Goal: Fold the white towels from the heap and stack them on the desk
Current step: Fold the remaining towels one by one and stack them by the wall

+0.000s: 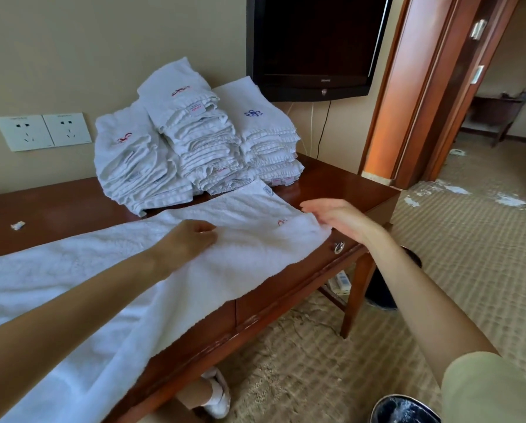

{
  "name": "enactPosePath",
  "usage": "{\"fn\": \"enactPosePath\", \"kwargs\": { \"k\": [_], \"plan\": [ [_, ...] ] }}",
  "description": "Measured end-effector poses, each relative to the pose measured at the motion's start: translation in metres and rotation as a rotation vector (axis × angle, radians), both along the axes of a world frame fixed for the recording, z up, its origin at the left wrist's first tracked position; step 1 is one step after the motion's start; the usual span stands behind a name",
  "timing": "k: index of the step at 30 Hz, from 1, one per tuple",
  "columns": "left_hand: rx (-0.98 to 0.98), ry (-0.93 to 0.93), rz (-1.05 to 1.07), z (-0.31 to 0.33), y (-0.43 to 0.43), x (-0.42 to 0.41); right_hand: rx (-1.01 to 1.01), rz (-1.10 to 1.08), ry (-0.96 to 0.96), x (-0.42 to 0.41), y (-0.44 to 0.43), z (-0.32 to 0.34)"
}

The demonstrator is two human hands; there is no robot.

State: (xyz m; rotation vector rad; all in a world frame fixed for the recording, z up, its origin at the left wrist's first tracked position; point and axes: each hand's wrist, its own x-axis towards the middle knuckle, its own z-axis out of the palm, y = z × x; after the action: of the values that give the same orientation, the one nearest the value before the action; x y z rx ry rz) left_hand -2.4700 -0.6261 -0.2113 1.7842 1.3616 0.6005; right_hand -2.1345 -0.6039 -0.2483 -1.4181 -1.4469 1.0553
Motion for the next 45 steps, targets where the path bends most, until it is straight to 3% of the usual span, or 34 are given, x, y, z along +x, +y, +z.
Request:
{"fn": "enactPosePath", "kwargs": {
  "k": [5,10,17,23,27,30,35,40,42,45],
  "plan": [
    [-0.067,0.007,0.043,-0.020,0.010,-0.003,0.016,0.069,-0.215,0.005,0.003,-0.005],
    [0.059,0.040,0.066,-0.042,0.004,-0.003,0.081,0.069,-0.328,-0.001,0.009,-0.015],
    [0.125,-0.049,0.063,-0.048,-0.003,-0.008,0.136,-0.119,-0.105,-0.003,0.015,-0.021],
    [0.181,-0.041,0.044,-0.047,0.004,-0.007,0.255,-0.278,-0.117,-0.019,0.032,-0.015],
    [0.259,0.078,0.050,-0.035,0.028,-0.006,0.241,-0.362,-0.267,-0.018,0.048,-0.023],
    [0.291,0.201,0.053,-0.037,0.035,-0.006,0.152,-0.476,-0.484,-0.020,0.049,-0.030],
    [0.302,0.193,0.082,-0.053,0.029,-0.009,0.114,-0.586,-0.737,-0.033,0.047,-0.032],
    [0.180,0.242,0.026,-0.044,0.034,-0.026,0.199,-0.491,-1.121,-0.053,0.042,-0.024],
    [0.092,0.187,0.013,-0.040,0.033,-0.037,0.251,-0.336,-1.044,-0.077,0.037,-0.021],
    [0.050,0.136,0.001,-0.037,0.023,-0.052,0.216,0.021,-0.676,-0.129,0.017,-0.016]
  ]
}}
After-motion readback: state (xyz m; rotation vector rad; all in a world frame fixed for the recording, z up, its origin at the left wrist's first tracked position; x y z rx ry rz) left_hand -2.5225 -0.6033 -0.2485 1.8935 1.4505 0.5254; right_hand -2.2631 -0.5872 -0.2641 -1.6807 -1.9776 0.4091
